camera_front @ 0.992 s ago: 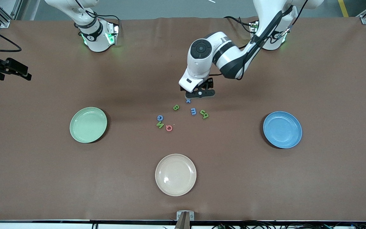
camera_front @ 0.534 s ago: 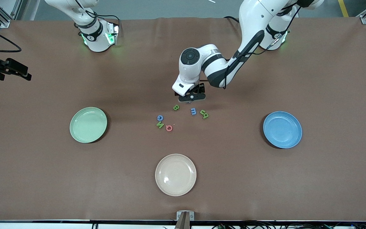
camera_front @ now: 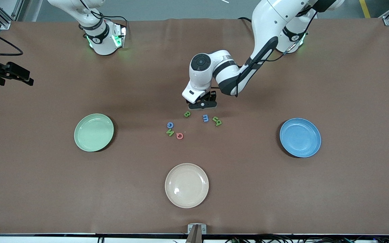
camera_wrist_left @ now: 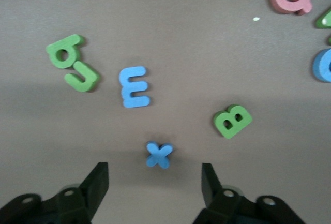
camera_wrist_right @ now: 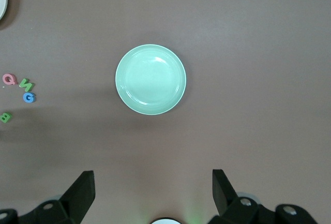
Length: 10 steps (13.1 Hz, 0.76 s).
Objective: Sort upper and lower case letters into plates
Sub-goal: 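Lower the left gripper and grasp the blue x letter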
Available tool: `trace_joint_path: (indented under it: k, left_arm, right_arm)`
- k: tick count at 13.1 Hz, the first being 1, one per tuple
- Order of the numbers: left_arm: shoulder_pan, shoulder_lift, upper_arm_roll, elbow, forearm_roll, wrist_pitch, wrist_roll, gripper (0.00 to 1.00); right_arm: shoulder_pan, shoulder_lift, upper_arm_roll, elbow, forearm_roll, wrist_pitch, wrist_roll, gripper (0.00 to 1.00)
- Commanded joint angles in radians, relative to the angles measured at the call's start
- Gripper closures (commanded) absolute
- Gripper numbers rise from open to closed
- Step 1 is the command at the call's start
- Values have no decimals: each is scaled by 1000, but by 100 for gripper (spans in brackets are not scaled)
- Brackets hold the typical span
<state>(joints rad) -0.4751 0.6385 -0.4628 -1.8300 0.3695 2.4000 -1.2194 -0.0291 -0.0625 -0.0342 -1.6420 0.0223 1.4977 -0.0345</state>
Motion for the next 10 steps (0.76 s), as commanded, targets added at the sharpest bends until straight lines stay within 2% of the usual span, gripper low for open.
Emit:
trace_joint_path:
  k: [1, 6, 10]
  left_arm:
    - [-26, 39, 9, 49, 25, 16, -23, 21]
    - [-30, 70, 12, 54, 126, 16, -20, 22]
    - [-40, 89, 13, 54, 172, 16, -22, 29]
  right_arm:
    - [-15, -25, 10, -16, 5, 6, -13, 0]
    - [-15, -13, 10, 5, 4, -1, 1, 0]
    - [-14, -11, 11, 8, 4, 1, 1, 0]
